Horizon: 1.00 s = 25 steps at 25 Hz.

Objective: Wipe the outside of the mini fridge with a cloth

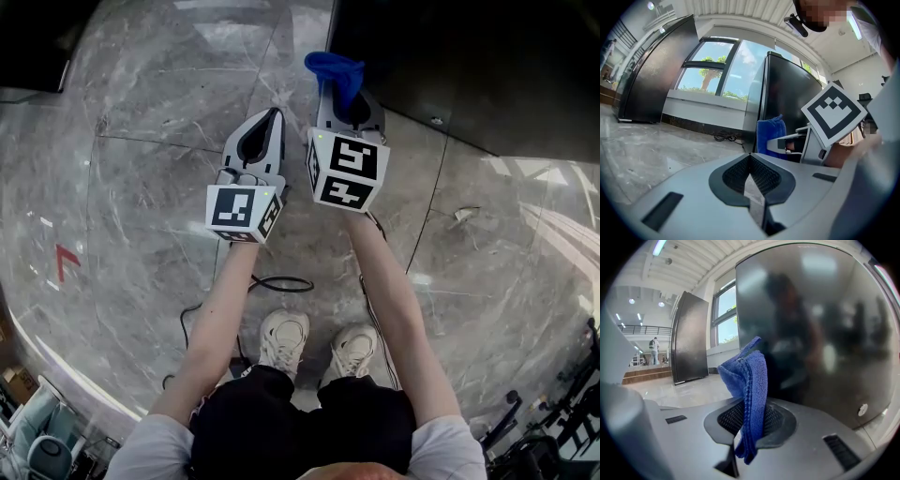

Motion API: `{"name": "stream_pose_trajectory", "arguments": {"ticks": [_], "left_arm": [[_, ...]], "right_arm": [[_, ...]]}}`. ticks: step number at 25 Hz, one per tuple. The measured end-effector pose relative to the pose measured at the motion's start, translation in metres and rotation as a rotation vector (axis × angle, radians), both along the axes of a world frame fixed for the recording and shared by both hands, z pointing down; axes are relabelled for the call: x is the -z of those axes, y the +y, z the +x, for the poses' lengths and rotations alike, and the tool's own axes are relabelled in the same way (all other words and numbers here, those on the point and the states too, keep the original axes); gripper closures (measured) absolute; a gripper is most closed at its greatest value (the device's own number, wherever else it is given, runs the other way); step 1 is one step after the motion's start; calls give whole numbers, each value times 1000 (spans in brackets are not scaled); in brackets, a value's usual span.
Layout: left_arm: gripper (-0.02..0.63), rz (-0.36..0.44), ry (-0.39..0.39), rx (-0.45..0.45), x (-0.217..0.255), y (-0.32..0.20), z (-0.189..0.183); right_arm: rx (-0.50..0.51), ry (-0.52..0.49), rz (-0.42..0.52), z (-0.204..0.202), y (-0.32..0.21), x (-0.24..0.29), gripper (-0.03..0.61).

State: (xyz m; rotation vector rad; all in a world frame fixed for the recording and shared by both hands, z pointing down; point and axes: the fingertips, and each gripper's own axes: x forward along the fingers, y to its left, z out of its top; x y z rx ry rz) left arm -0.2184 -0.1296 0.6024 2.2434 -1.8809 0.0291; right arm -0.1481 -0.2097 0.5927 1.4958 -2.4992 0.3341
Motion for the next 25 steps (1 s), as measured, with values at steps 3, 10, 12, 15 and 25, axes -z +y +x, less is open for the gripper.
{"name": "stream_pose_trajectory", "arguments": {"ticks": [3,10,12,15,25], "left_arm": [[609,2,-4,-17,2,1,7],[609,0,-16,-20,8,2,18],[609,-1,-23,-31,9,2,24],[609,1,-39,-46,12,3,34],[609,-15,-5,-80,8,2,64]], "right_arm": [[-22,5,2,11,1,1,506],[-78,18,-3,56,3,1,506],[-104,28,-6,74,4,0,506],[-154,24,-18,102,5,-3,506],[-277,49,-30,179,6,-4,506]]}}
